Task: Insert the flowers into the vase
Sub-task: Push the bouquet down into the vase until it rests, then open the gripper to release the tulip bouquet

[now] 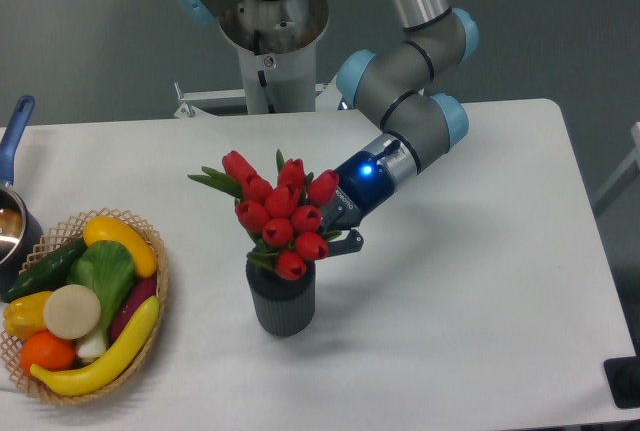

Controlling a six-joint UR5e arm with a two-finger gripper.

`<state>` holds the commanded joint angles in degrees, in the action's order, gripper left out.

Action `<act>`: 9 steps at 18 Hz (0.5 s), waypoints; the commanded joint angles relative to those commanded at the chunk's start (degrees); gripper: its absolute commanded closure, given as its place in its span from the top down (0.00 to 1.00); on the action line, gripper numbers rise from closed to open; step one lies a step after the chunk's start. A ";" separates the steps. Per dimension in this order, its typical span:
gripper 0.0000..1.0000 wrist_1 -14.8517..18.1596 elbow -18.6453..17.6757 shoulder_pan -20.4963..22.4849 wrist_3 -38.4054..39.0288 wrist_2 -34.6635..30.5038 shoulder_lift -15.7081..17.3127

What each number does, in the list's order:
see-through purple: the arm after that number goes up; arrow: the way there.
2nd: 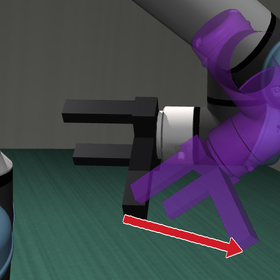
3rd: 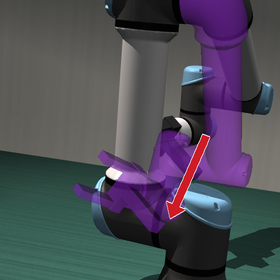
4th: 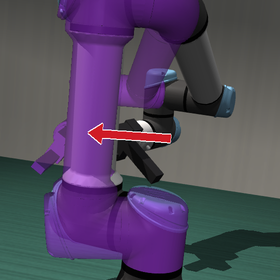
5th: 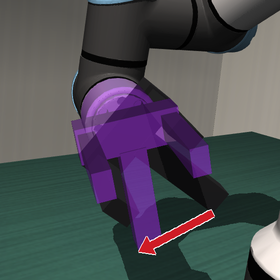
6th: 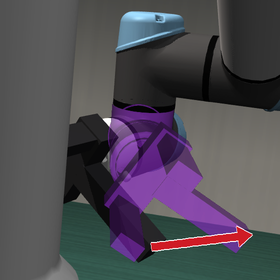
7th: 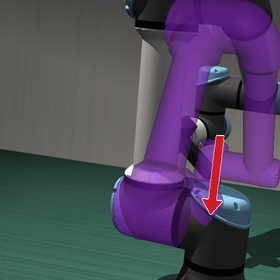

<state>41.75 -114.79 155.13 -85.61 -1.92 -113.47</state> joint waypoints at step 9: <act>0.99 -0.09 0.09 0.09 -1.67 -1.95 0.09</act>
<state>41.66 -114.70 155.21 -87.28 -3.87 -113.38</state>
